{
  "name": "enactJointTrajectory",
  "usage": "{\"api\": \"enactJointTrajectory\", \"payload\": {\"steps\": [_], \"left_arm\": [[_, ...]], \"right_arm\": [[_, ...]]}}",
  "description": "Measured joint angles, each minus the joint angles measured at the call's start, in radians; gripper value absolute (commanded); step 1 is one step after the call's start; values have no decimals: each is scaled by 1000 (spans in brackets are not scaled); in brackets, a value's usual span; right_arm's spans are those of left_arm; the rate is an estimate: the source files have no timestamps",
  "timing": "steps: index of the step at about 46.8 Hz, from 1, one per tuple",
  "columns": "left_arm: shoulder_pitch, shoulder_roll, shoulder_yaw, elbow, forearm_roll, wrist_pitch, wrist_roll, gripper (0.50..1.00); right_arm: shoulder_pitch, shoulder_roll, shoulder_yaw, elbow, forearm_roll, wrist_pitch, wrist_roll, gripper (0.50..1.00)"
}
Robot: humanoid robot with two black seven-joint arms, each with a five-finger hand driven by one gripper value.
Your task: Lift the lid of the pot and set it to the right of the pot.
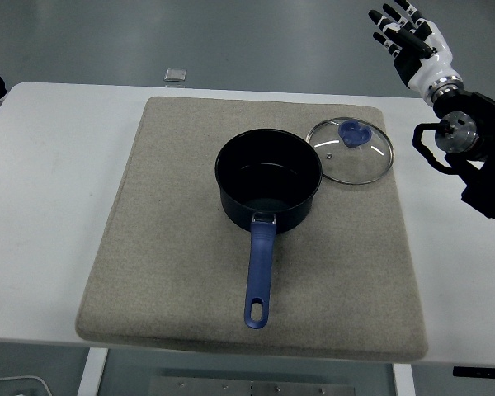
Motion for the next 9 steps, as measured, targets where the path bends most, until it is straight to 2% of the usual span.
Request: {"api": "enactJointTrajectory", "payload": {"steps": [9], "left_arm": [[0, 0, 0, 0, 0, 0, 0, 1000]], "right_arm": [[-3, 6, 1, 0, 1, -19, 9, 901]]}}
